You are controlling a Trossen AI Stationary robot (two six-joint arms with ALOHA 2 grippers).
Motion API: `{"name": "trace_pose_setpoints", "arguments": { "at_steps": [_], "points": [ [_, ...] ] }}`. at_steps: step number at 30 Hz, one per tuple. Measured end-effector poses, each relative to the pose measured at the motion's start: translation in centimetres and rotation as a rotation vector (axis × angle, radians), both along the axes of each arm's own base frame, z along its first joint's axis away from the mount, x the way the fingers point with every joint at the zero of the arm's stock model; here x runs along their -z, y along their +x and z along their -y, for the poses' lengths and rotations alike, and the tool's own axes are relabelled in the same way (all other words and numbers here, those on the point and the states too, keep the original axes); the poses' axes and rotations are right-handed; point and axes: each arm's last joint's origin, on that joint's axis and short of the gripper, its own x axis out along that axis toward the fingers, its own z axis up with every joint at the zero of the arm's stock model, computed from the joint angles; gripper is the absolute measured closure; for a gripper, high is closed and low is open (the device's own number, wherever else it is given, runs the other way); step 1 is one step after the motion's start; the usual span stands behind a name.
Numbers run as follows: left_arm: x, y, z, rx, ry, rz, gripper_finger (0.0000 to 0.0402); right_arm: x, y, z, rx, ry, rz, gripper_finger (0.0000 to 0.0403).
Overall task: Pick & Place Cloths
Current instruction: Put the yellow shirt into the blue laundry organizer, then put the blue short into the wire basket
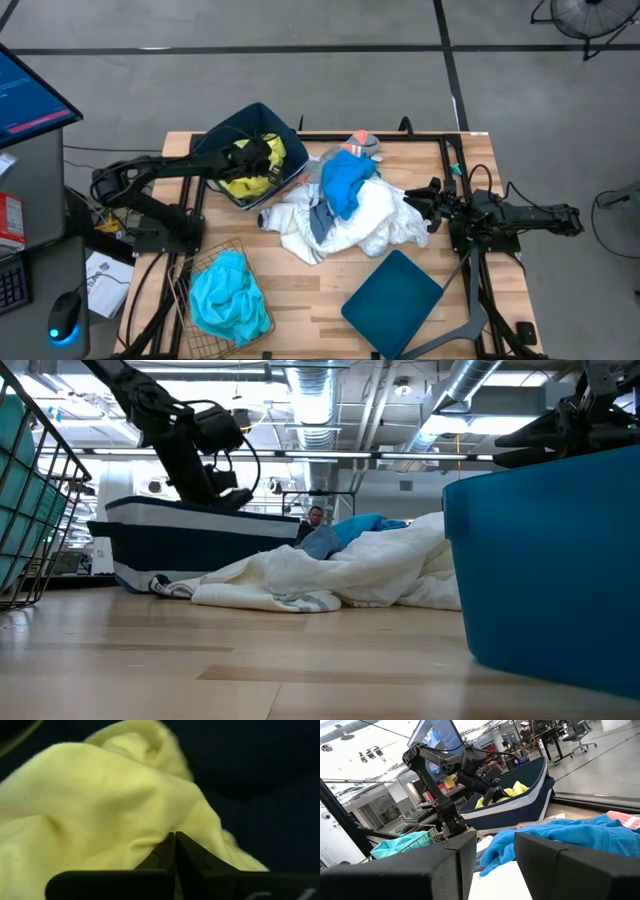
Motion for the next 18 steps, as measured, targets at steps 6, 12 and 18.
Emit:
{"name": "trace_pose_setpoints", "arguments": {
  "at_steps": [6,12,18],
  "points": [
    [0.8,-0.2,-0.6,-0.041,0.005,-0.051,0.0399,0.0,0.0,0.0,0.000,0.000,0.000,0.0275],
    [-1.5,-0.7,0.0,0.019,-0.004,0.077,0.0363,0.0,0.0,0.0,0.000,0.001,0.000,0.0275],
    [-6.7,-2.4,1.9,0.113,0.110,0.283,0.0284,0.0,0.0,0.0,0.000,0.001,0.000,0.0275]
  ]
}}
